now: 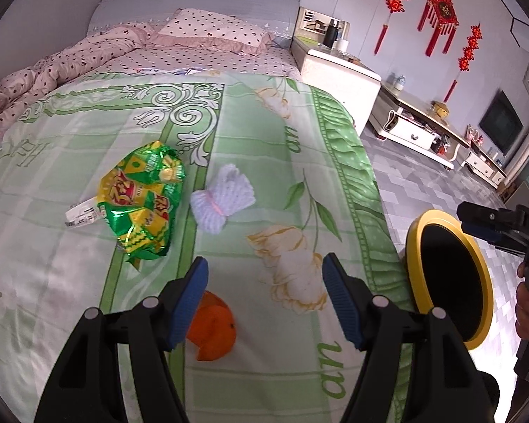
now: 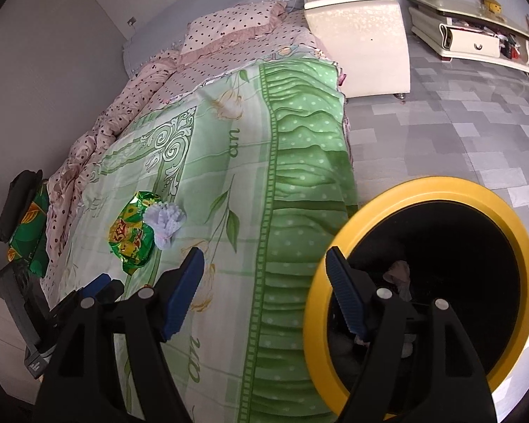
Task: Collect trash
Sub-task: 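Move both tools back over the bed toward the remaining trash, then grasp the green snack bag with the left tool while the right tool grasps the lavender mesh puff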
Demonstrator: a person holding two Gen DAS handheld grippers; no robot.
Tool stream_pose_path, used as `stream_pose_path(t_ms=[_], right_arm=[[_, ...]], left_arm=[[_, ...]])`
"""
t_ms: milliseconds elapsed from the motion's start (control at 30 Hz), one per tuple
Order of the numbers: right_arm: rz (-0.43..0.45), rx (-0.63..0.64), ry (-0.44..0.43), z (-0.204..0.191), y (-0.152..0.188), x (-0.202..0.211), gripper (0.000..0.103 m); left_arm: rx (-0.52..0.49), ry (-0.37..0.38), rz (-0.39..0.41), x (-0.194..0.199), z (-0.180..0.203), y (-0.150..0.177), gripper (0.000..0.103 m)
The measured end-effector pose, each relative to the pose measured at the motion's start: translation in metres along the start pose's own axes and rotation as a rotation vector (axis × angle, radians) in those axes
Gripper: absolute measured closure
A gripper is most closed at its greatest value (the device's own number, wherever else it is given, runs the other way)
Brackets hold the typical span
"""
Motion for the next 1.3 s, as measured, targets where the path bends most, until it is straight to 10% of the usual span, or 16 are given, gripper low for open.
stream_pose_path(t_ms=[1300], right_arm=[[-0.241,0.123,-0.157,-0.139,-0.057,-0.222,0.03]], left_arm=[[0.168,-0.1,-0.055,-0.073,-0.121,-0.042,0.039]])
Point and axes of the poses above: each gripper's, at about its wrist camera, not at the fingertips, and x roughly against the way its jaws point, z to its right, y to its underside, the point moved 1 cm from there along -x, roughly the way its jaws point, and after that the axes turned 7 degrees about x, right-handed, at the moved point
